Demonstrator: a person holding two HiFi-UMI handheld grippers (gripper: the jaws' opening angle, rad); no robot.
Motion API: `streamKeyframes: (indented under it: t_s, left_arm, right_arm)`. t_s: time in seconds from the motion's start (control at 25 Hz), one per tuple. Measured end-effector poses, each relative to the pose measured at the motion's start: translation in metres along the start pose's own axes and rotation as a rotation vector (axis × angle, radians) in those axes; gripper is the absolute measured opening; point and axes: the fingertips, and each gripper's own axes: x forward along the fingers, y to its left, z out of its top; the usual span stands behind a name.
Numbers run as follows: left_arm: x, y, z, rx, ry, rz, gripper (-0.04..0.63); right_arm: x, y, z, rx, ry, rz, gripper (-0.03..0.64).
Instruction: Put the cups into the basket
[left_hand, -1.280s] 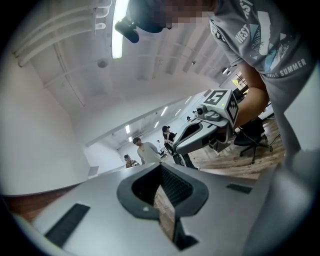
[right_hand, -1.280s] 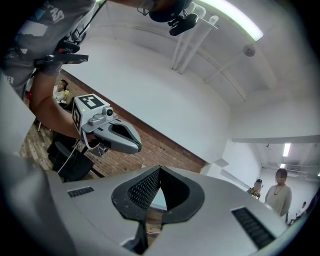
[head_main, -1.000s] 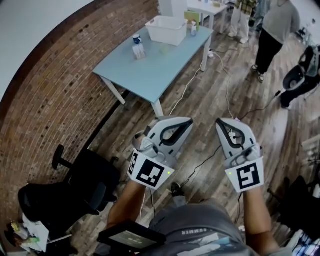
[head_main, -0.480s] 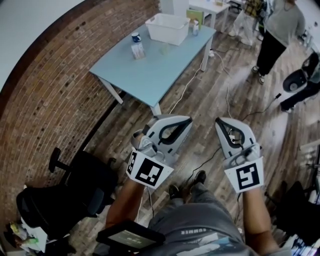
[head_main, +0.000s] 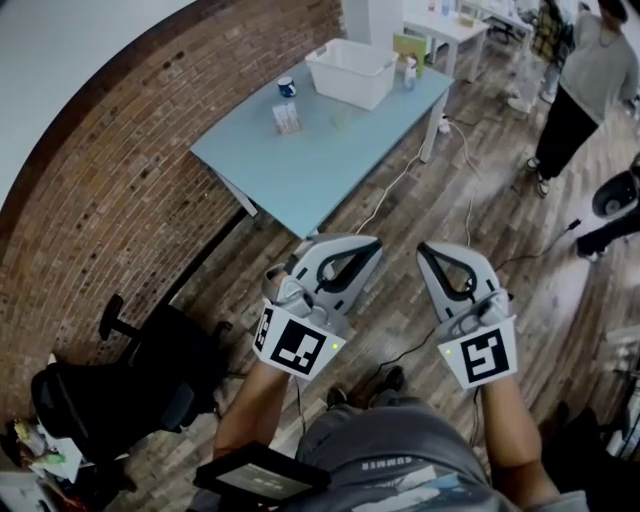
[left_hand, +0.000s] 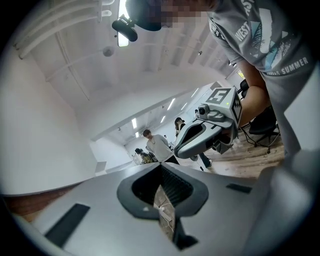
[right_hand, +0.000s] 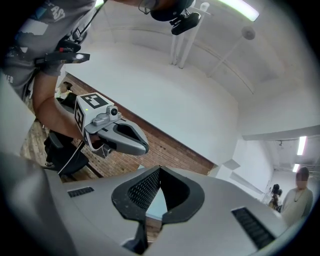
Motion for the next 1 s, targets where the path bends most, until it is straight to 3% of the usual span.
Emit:
streamKeyframes:
  t_s: [0.28,0.52,0.8,1.0]
  left_arm:
    - [0.045,0.012,-0.004,0.004,0.045,0.039,0.0]
    - [0.063,0.02,-0.01,0.015,0.064,0.022,0.0]
    - [0.069,0.04,-0.043,-0.008,0.045,-0.002,0.0]
    - [0.071,0.079,-0.063,-0.01,0.001,-0.024,0.0]
  right_arm:
    - [0.008,-0.044,-0.02,-0.008,-0.026,0.041,0.012]
    - [0.019,-0.063,-0.027,0.008,-0.032,0.038,0.012]
    - [0.053,-0.065,-0.044,0.012,0.008,0.027,0.012]
    - [0.093,-0.075,-0.036,0.003,0.006,-0.009,0.012]
